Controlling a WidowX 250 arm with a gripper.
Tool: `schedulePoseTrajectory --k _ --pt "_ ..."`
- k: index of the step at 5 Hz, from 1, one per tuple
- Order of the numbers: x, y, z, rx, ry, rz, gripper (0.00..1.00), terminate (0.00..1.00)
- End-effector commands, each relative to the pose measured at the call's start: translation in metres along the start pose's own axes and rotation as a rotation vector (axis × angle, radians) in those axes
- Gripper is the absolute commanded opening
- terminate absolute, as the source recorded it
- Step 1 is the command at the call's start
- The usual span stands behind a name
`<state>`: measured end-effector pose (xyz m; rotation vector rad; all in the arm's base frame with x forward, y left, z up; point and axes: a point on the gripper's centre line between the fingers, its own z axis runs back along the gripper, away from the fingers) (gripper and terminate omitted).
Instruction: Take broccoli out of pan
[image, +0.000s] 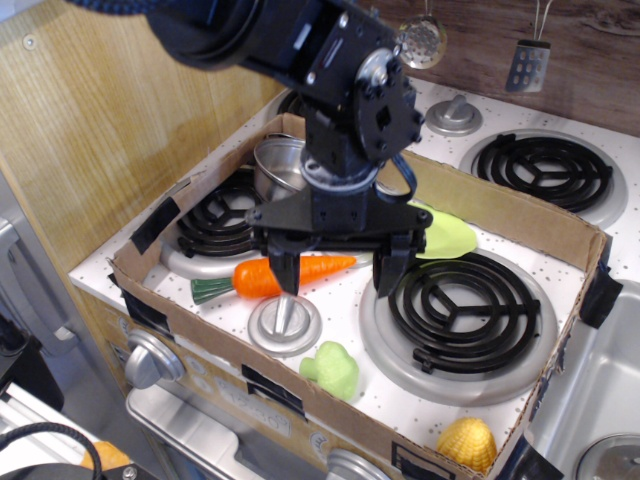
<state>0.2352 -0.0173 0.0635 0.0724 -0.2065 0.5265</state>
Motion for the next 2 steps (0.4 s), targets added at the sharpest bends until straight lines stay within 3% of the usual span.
schedulePoseTrajectory --k 1,2 --pt "0.0184 -0.0124 0.0142 -0.041 -0.059 -0.047 1.00 0.00" --pt "0.0184 -0.0124 0.0142 -0.041 -0.059 -0.047 1.00 1.00"
